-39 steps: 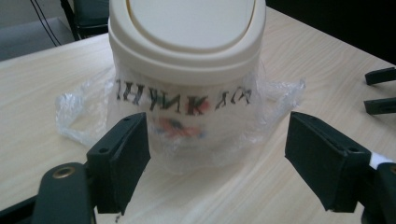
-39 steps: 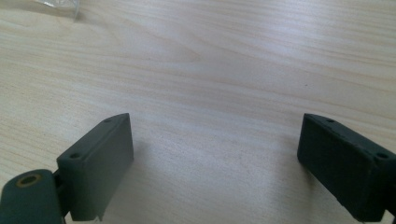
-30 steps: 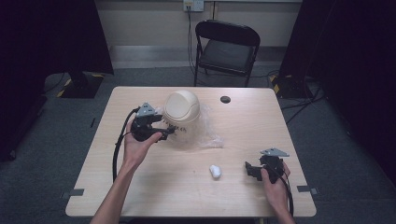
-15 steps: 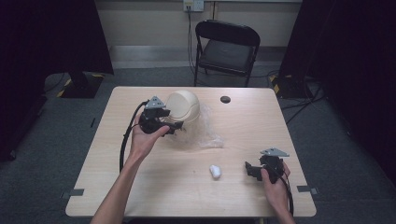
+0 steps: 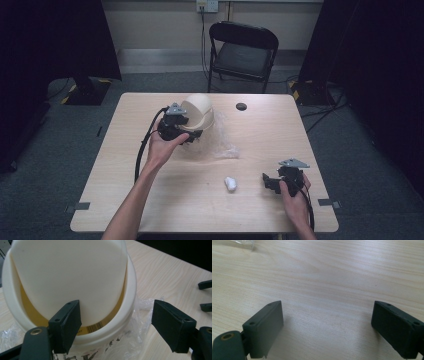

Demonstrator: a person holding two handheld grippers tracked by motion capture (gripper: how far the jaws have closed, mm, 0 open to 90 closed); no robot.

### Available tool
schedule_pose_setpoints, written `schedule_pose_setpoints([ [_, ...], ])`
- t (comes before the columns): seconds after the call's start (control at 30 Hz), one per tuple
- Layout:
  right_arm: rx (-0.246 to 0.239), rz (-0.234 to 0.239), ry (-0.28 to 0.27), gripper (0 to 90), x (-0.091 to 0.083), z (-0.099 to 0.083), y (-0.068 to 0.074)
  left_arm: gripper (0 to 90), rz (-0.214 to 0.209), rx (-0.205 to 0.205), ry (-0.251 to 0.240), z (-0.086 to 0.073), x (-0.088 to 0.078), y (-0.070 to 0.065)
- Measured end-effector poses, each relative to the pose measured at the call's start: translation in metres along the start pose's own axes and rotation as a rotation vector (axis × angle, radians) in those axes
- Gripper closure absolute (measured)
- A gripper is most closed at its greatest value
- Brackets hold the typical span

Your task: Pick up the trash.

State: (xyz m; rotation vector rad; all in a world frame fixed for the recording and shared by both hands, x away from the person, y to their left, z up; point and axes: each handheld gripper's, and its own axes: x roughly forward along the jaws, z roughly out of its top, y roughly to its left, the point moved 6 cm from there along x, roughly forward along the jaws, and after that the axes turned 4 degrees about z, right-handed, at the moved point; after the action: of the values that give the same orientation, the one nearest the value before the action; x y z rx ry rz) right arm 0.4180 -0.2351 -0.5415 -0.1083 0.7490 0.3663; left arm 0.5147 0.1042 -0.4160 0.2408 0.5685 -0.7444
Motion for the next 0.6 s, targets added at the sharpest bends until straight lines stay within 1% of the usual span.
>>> schedule_pose_setpoints([
  [0.1,0.0,0.0,0.0,9.8,0.0,0.0,0.0,23.8,-0.005,-0.012,0.005,0.0,0.004,0.001],
  [0.13,0.0,0.0,0.0,9.8,0.0,0.0,0.0,23.8,-0.005,-0.007,0.01,0.001,0.005,0.001],
  [0.17,0.001,0.0,0.0,9.8,0.0,0.0,0.0,23.8,-0.004,0.003,0.029,0.001,0.008,0.001],
  [0.3,0.0,0.0,0.0,9.8,0.0,0.0,0.0,25.2,-0.012,0.001,0.037,0.001,0.013,0.003],
  [0.33,0.0,0.0,0.0,9.8,0.0,0.0,0.0,25.2,-0.015,-0.012,0.044,0.001,0.015,0.003],
  [0.37,0.0,0.0,0.0,9.8,0.0,0.0,0.0,24.7,0.004,0.006,0.057,0.001,0.018,0.004],
  [0.4,0.0,0.0,0.0,9.8,0.0,0.0,0.0,24.9,0.004,0.008,0.06,0.001,0.019,0.004],
  [0.43,0.0,0.0,0.0,9.8,0.0,0.0,0.0,24.8,-0.01,-0.004,0.053,0.002,0.02,0.002],
  [0.47,0.0,0.0,0.0,9.8,0.0,0.0,0.0,24.4,-0.016,-0.009,0.057,0.002,0.022,0.001],
  [0.53,0.0,0.0,0.0,9.8,0.0,0.0,0.0,24.6,-0.008,-0.002,0.066,0.001,0.025,0.002],
  [0.57,0.0,0.0,0.0,9.8,0.0,0.0,0.0,26.0,-0.005,-0.001,0.061,0.001,0.026,0.003],
  [0.6,0.0,0.0,0.0,9.8,0.0,0.0,0.0,26.7,-0.004,-0.001,0.065,0.001,0.027,0.004],
])
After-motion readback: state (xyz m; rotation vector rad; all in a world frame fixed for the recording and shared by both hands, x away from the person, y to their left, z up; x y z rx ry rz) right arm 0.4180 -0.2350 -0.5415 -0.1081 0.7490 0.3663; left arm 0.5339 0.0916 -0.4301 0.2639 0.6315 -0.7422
